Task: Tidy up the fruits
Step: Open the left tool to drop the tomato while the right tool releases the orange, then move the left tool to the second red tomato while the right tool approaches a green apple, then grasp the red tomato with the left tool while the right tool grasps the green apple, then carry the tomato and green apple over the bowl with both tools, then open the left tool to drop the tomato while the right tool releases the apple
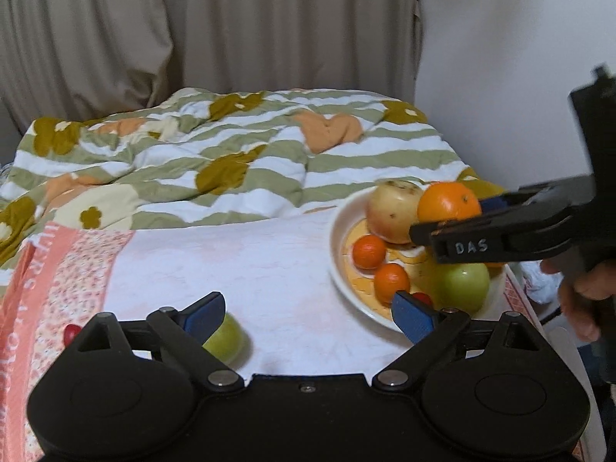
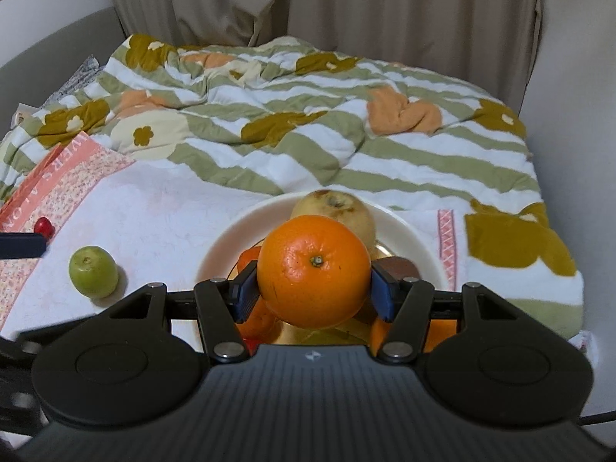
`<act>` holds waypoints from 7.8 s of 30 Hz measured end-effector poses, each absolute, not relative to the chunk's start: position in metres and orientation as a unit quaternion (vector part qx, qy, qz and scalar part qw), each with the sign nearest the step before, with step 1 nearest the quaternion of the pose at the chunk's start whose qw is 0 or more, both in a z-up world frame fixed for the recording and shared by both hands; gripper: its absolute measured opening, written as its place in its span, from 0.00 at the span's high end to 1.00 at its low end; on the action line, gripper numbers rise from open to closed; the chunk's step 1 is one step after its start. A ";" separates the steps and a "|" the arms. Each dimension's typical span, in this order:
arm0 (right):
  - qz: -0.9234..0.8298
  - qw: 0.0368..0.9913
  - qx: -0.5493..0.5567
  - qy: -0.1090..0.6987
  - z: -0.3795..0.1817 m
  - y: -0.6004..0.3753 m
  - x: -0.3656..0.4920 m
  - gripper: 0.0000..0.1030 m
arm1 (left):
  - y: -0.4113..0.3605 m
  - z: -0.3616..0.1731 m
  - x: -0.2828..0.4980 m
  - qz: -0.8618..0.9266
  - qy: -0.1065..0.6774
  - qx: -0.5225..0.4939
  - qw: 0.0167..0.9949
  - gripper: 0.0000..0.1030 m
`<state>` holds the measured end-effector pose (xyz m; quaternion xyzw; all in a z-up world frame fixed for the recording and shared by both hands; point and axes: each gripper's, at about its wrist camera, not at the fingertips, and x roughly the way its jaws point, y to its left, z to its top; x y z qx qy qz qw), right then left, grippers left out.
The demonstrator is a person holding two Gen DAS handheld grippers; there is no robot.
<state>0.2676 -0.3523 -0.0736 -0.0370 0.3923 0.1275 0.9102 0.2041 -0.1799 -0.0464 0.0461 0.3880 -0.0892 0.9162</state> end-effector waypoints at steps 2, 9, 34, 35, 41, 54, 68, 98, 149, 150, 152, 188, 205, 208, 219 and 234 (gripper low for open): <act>0.127 0.908 -0.035 0.397 -0.082 -0.350 0.272 0.28 | -0.176 -0.046 0.202 -0.082 0.386 0.048 0.918 0.07; 0.131 0.904 -0.038 0.404 -0.099 -0.344 0.278 0.27 | -0.165 -0.047 0.196 -0.069 0.386 0.043 0.919 0.07; 0.125 0.929 -0.060 0.344 -0.034 -0.347 0.198 0.00 | -0.150 -0.004 0.127 -0.021 0.342 0.035 0.939 0.07; 0.127 0.929 -0.062 0.342 -0.030 -0.346 0.194 0.00 | -0.148 0.000 0.121 -0.016 0.337 0.035 0.941 0.06; 0.145 0.930 -0.067 0.331 -0.008 -0.338 0.173 0.00 | -0.127 0.019 0.095 0.030 0.312 0.054 0.948 0.00; 0.133 0.933 -0.034 0.334 0.007 -0.283 0.148 0.00 | -0.033 0.024 0.093 0.044 0.314 0.055 0.947 0.00; 0.076 0.926 -0.007 0.371 -0.033 -0.204 0.158 0.00 | 0.039 -0.029 0.154 -0.047 0.357 0.084 0.929 0.02; 0.026 0.883 -0.009 0.469 -0.117 -0.131 0.247 0.00 | 0.060 -0.121 0.263 -0.137 0.464 0.053 0.874 0.68; 0.054 0.928 0.010 0.370 -0.016 -0.194 0.098 0.33 | 0.001 -0.014 0.121 -0.134 0.342 0.048 0.929 0.69; 0.060 0.928 0.009 0.367 -0.013 -0.201 0.094 0.33 | -0.006 -0.011 0.117 -0.130 0.340 0.048 0.930 0.69; 0.069 0.929 0.008 0.363 -0.008 -0.216 0.088 0.33 | -0.023 -0.005 0.111 -0.123 0.335 0.046 0.933 0.69; 0.076 0.928 0.012 0.365 -0.016 -0.430 0.244 0.33 | -0.230 -0.042 0.277 -0.138 0.384 0.042 0.912 0.69; 0.072 0.910 0.036 0.406 -0.060 -0.441 0.324 0.33 | -0.235 -0.086 0.333 -0.157 0.432 0.053 0.886 0.45; 0.076 0.909 0.034 0.408 -0.062 -0.440 0.329 0.33 | -0.232 -0.081 0.327 -0.153 0.417 0.056 0.894 0.14; 0.093 0.900 0.041 0.425 -0.085 -0.432 0.353 0.32 | -0.215 -0.067 0.317 -0.136 0.401 0.059 0.904 0.08; 0.087 0.910 0.086 0.397 -0.082 -0.442 0.344 0.00 | -0.197 -0.058 0.293 -0.116 0.393 0.049 0.911 0.08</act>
